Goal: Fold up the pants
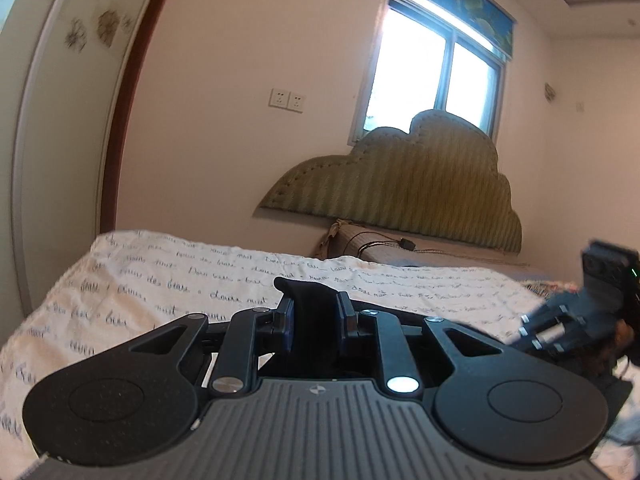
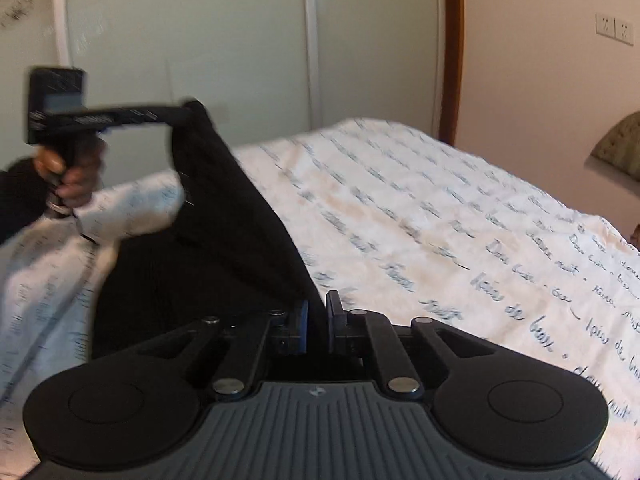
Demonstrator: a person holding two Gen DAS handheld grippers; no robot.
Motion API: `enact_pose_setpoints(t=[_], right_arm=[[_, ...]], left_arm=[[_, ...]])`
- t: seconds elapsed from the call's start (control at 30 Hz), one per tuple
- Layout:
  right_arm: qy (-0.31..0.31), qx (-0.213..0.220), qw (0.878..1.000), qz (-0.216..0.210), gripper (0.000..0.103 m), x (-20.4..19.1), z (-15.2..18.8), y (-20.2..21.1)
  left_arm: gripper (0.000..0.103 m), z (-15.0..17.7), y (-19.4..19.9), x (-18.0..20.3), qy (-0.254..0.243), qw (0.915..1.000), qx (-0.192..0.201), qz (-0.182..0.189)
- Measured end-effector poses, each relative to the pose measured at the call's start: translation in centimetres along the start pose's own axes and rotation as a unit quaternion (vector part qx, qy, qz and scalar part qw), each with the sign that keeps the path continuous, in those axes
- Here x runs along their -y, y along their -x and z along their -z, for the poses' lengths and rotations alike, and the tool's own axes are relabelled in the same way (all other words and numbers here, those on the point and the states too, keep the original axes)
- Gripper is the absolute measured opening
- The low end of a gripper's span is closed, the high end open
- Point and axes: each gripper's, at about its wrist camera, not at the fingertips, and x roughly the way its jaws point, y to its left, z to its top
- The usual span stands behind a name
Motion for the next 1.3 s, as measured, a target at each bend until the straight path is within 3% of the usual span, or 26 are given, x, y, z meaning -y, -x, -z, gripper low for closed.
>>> enact_pose_setpoints(t=[0.1,0.13,0.27,0.3,0.37,0.4,0.47,0.6,0.77,0.9,1.03,1.2,1.3], right_arm=[[-0.013,-0.024,0.998,-0.057,0.008,-4.4,2.7,0.3],[-0.013,-0.040,0.997,-0.063,0.008,-5.4,3.8,-0.4],[-0.043,-0.078,0.995,-0.050,0.008,-5.6,6.6,-3.1],[-0.055,-0.074,0.994,-0.051,0.008,-4.9,7.0,-2.9],[-0.069,-0.062,0.995,-0.047,0.008,-4.5,6.8,-2.4],[-0.073,-0.056,0.995,-0.042,0.008,-4.9,6.4,-2.9],[-0.073,-0.044,0.996,-0.036,0.008,-5.0,5.9,-2.7],[-0.074,-0.030,0.997,-0.025,0.008,-5.1,5.7,-1.5],[-0.065,-0.030,0.997,-0.006,0.009,-6.1,5.6,-1.4],[-0.066,-0.028,0.997,0.005,0.009,-6.2,5.3,-1.0],[-0.067,-0.022,0.998,0.007,0.009,-6.1,4.8,-0.7],[-0.071,-0.016,0.997,0.006,0.009,-5.9,4.7,-0.5],[-0.073,-0.009,0.997,0.005,0.009,-5.7,4.7,-0.2]], left_arm=[[0.035,1.8,1.6,-1.5,0.062,0.9977,-0.025,0.012],[0.042,2.8,1.7,-2.1,0.084,0.9956,-0.041,0.007],[0.043,5.9,3.2,-3.8,0.123,0.9872,-0.088,-0.048],[0.044,6.1,4.1,-4.0,0.131,0.9861,-0.087,-0.054],[0.064,6.2,6.1,-4.1,0.147,0.9842,-0.076,-0.063],[0.069,6.2,7.1,-4.2,0.163,0.9821,-0.068,-0.067],[0.074,6.3,8.9,-4.1,0.206,0.9751,-0.053,-0.062],[0.074,7.0,10.1,-3.0,0.294,0.9529,-0.051,-0.053],[0.074,8.8,8.6,-2.2,0.418,0.9028,-0.084,-0.057],[0.074,9.1,7.0,-1.4,0.438,0.8878,-0.125,-0.065],[0.074,9.2,6.0,-1.3,0.428,0.8894,-0.137,-0.082],[0.074,9.4,4.8,-2.0,0.432,0.8822,-0.156,-0.103],[0.071,9.2,4.1,-1.8,0.421,0.8850,-0.165,-0.113]])
